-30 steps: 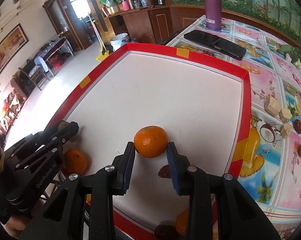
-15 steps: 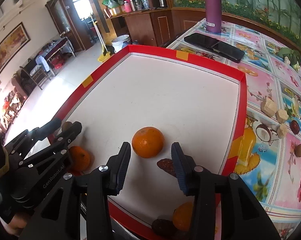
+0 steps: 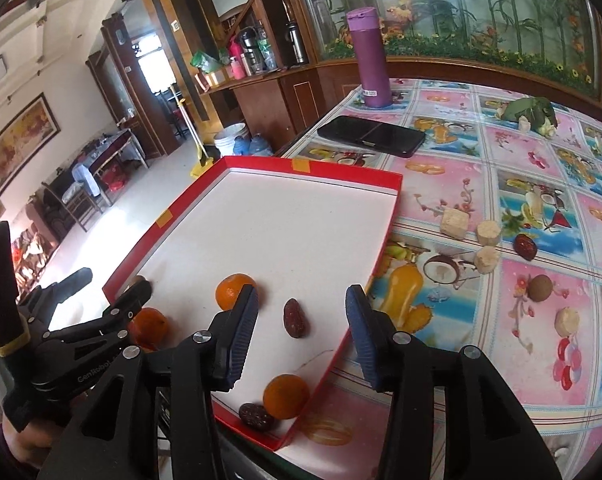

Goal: Organize fruits
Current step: 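Move both open tools back over the items on the tablecloth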

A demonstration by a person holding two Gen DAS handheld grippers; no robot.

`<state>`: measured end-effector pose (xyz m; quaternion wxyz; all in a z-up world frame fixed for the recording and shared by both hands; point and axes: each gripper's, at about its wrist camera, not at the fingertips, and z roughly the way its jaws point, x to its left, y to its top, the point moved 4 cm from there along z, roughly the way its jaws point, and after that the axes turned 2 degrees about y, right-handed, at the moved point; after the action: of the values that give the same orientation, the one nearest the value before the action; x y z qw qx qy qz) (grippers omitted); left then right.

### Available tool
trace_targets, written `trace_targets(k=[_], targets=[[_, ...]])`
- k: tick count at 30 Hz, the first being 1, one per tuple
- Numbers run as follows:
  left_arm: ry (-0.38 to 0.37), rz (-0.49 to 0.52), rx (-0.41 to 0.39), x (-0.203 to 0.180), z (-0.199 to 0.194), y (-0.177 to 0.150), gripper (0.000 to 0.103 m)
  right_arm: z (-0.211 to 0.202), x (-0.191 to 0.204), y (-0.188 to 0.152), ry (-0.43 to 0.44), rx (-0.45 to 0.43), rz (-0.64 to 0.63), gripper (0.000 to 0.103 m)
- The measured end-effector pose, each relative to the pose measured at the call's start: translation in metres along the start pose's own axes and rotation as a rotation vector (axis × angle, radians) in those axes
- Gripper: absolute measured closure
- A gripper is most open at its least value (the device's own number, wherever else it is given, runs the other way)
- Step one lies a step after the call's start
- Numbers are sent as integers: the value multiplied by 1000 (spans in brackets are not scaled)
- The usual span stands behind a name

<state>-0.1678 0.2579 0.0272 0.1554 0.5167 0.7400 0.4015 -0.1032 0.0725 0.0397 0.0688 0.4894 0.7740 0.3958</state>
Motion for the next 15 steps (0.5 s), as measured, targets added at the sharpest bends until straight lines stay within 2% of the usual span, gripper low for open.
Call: trace_targets(k=[6, 15], targets=[[15, 38, -41, -14, -18, 7, 2, -16, -25, -1, -12, -34, 41, 56], [-1, 67, -89, -35, -42, 16, 0, -38, -62, -4, -54, -80, 96, 55]])
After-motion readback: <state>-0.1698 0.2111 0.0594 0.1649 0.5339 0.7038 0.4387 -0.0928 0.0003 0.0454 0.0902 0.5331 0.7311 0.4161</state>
